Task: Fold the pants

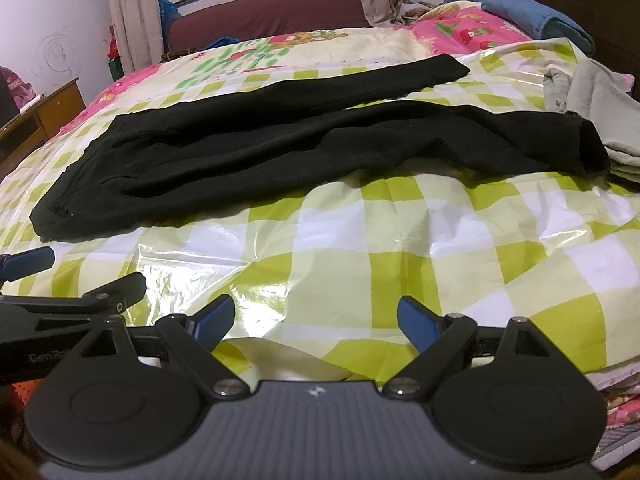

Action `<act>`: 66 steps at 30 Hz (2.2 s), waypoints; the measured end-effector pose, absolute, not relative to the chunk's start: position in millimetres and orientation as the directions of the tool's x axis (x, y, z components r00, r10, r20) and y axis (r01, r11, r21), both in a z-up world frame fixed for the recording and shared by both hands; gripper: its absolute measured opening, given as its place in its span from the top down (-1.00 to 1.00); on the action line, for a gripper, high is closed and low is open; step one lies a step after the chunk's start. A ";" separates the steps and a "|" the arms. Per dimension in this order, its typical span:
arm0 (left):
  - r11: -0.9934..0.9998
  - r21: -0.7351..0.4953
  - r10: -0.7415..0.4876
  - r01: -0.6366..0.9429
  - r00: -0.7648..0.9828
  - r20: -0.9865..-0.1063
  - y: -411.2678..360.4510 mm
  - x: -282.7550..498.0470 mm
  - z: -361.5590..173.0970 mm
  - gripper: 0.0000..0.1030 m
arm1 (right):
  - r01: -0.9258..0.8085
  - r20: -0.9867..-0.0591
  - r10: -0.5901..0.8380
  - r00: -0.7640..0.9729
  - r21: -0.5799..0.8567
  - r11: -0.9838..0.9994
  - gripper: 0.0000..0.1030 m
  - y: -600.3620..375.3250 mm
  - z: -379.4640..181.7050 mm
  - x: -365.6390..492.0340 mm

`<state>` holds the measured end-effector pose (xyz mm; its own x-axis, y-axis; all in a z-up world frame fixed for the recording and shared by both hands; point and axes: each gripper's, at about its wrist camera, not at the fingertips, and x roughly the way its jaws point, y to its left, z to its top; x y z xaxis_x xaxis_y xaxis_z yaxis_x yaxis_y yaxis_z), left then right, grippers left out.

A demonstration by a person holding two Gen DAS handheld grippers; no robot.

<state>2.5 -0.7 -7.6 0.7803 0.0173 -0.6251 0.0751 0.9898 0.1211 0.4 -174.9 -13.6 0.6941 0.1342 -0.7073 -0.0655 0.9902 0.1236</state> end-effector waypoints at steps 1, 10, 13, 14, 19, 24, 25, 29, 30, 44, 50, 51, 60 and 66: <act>0.990 0.122 0.018 0.075 0.780 -0.625 -1.0 2.4 -7.6 -1.00 | -0.066 -0.707 0.135 0.694 0.124 0.990 -0.71 -175.0 -13.7 0.4; 0.990 0.122 0.018 0.076 0.777 -0.629 0.0 2.5 -9.2 -1.00 | -0.065 -0.707 0.134 0.694 0.124 0.990 -0.71 -174.9 -13.7 0.4; 0.989 0.123 0.018 0.077 0.777 -0.629 0.0 2.6 -9.5 -1.00 | -0.065 -0.708 0.134 0.694 0.124 0.990 -0.71 -174.9 -13.8 0.3; 0.990 0.123 0.018 0.076 0.777 -0.629 -0.4 2.8 -9.3 -1.00 | -0.065 -0.707 0.134 0.694 0.123 0.990 -0.71 -174.9 -13.8 0.3; 0.989 0.123 0.017 0.078 0.777 -0.630 -0.7 2.6 -9.8 -1.00 | -0.065 -0.708 0.134 0.694 0.123 0.990 -0.72 -174.8 -13.8 0.4; 0.989 0.122 0.017 0.077 0.776 -0.631 -0.9 2.8 -9.8 -1.00 | -0.065 -0.708 0.134 0.693 0.124 0.990 -0.72 -174.6 -13.8 0.4; 0.989 0.122 0.017 0.078 0.775 -0.631 -1.5 2.8 -10.4 -1.00 | -0.066 -0.709 0.135 0.692 0.125 0.990 -0.72 -175.2 -14.0 0.5; 0.989 0.121 0.015 0.081 0.772 -0.636 -3.3 2.9 -12.5 -1.00 | -0.068 -0.710 0.138 0.690 0.126 0.990 -0.72 -173.4 -16.0 -0.9; 0.989 0.121 0.014 0.082 0.771 -0.636 -3.5 4.2 -12.5 -1.00 | -0.068 -0.712 0.138 0.689 0.127 0.990 -0.72 -173.2 -16.8 -0.8; 0.990 0.115 0.006 0.083 0.785 -0.619 5.1 9.0 -9.5 -1.00 | -0.094 -0.715 0.169 0.679 0.143 0.985 -0.72 -168.5 -11.5 7.2; 0.991 0.132 0.069 0.011 0.806 -0.588 39.0 24.1 -3.1 -1.00 | -0.220 -0.683 0.212 0.699 0.077 0.972 -0.71 -130.0 1.6 36.4; 0.989 0.145 0.088 -0.003 0.808 -0.582 46.9 27.1 -3.0 -1.00 | -0.250 -0.677 0.223 0.701 0.059 0.966 -0.71 -120.4 3.0 41.7; 0.970 0.198 0.230 -0.141 0.795 -0.562 124.8 58.8 -11.9 -1.00 | -0.500 -0.680 0.341 0.649 -0.044 0.865 -0.71 -29.3 -8.3 90.7; 0.970 0.206 0.226 -0.128 0.786 -0.576 157.7 76.0 -24.8 -1.00 | -0.640 -0.675 0.385 0.629 -0.169 0.749 -0.67 19.7 -27.2 104.6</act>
<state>76.0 157.7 -24.8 0.7858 0.2256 -0.5759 -0.1277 0.9702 0.2057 104.6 19.7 -27.2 0.6289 0.3853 -0.6752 -0.6404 0.7492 -0.1689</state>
